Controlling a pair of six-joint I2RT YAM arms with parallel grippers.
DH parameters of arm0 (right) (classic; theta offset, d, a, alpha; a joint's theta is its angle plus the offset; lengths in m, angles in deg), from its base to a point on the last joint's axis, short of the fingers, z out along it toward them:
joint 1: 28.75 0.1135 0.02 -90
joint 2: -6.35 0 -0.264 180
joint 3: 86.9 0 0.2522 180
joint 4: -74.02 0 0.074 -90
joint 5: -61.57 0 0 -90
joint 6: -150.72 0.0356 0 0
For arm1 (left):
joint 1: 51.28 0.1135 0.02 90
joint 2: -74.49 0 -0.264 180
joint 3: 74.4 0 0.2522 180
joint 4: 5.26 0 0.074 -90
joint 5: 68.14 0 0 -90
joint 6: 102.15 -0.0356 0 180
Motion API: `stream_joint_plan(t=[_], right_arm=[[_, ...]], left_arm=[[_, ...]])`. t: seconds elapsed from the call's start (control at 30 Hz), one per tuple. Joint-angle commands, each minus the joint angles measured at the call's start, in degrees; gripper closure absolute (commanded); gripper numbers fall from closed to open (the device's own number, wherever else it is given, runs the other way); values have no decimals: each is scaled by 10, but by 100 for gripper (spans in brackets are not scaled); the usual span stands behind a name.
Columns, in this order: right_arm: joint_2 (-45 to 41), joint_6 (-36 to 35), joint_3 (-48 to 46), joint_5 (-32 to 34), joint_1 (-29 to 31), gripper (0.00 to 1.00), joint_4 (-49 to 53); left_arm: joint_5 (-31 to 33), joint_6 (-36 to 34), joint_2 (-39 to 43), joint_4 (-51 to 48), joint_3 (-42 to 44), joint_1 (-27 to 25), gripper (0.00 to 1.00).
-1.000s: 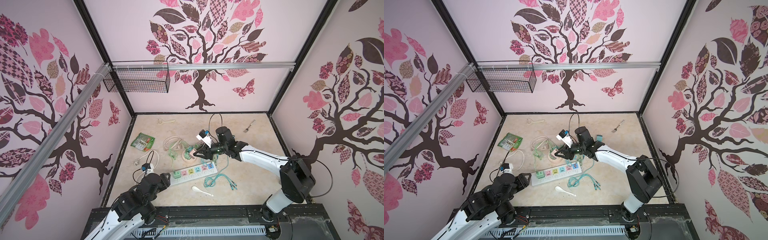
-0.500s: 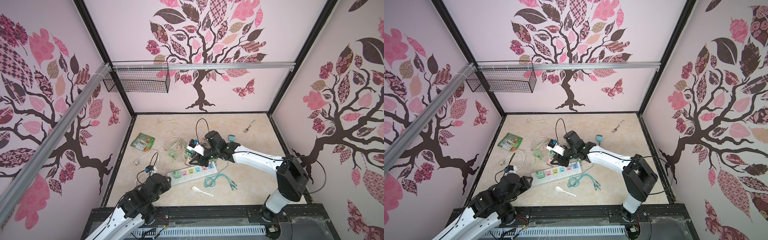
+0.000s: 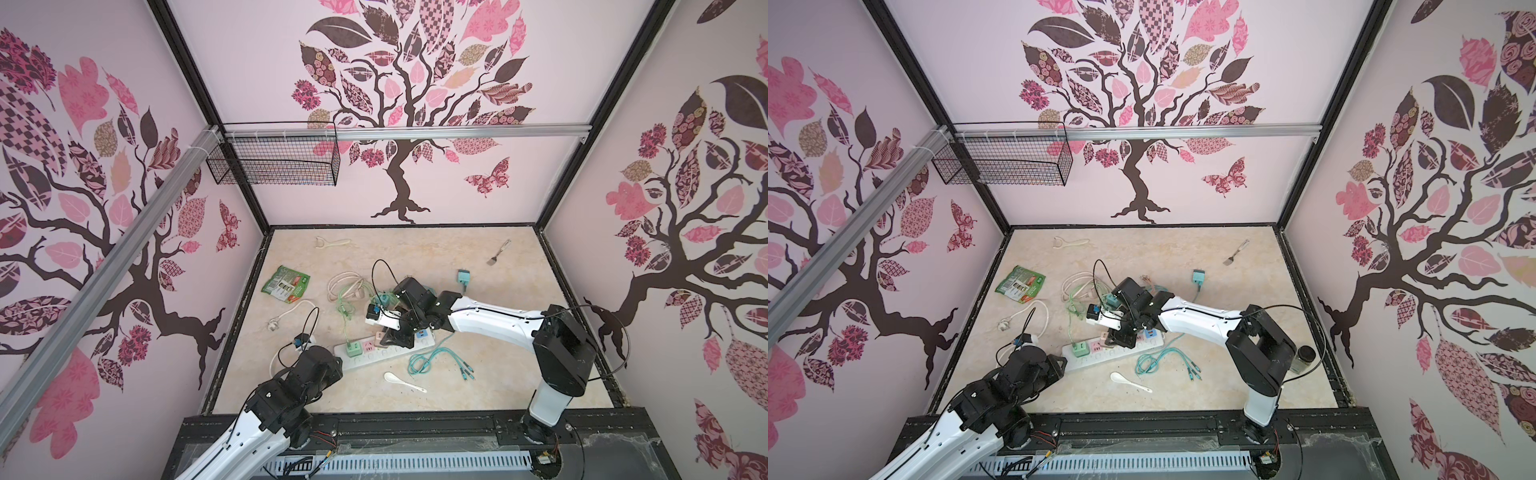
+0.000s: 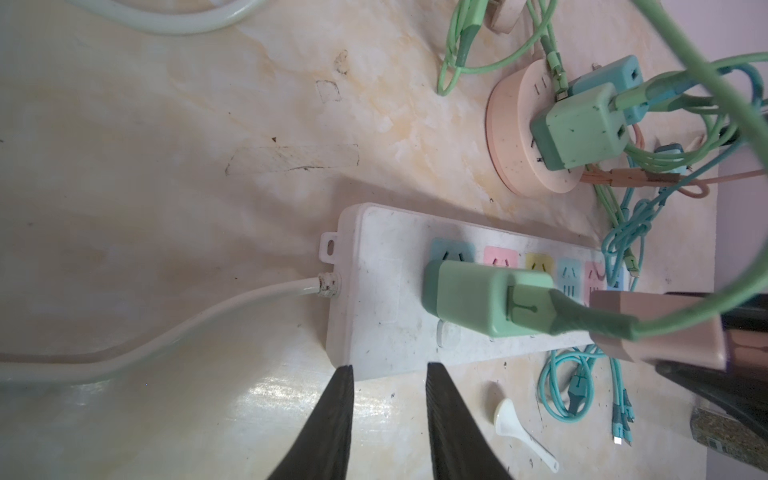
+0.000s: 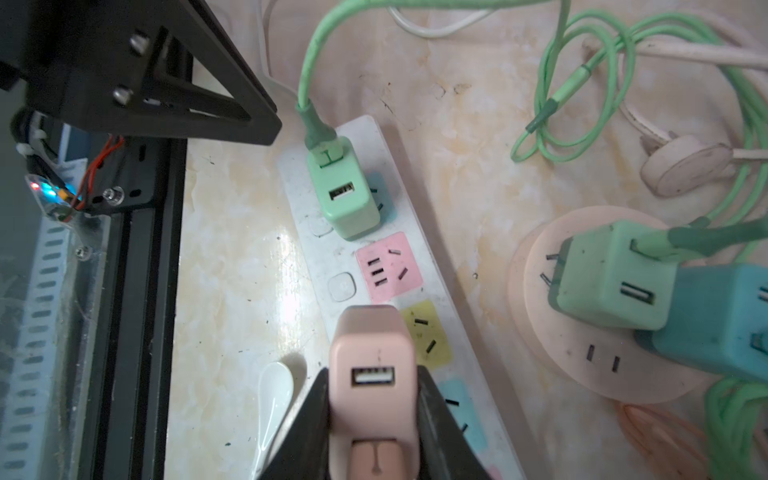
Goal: Insert the plug
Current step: 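Lower the pink charger's prongs toward the outlet beyond the pink outlet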
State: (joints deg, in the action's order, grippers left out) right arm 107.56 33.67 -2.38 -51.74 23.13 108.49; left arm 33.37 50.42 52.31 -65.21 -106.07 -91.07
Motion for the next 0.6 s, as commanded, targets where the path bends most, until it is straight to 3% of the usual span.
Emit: stream_joint_plan(t=[0.0,0.57], right_arm=[[21,-24,29,26,7,80,26],[35,-38,40,53,16,80,29]], left_arm=[[-10,-3,3,18,17,7,68],[-28,-7,-5,37,47,21,68]])
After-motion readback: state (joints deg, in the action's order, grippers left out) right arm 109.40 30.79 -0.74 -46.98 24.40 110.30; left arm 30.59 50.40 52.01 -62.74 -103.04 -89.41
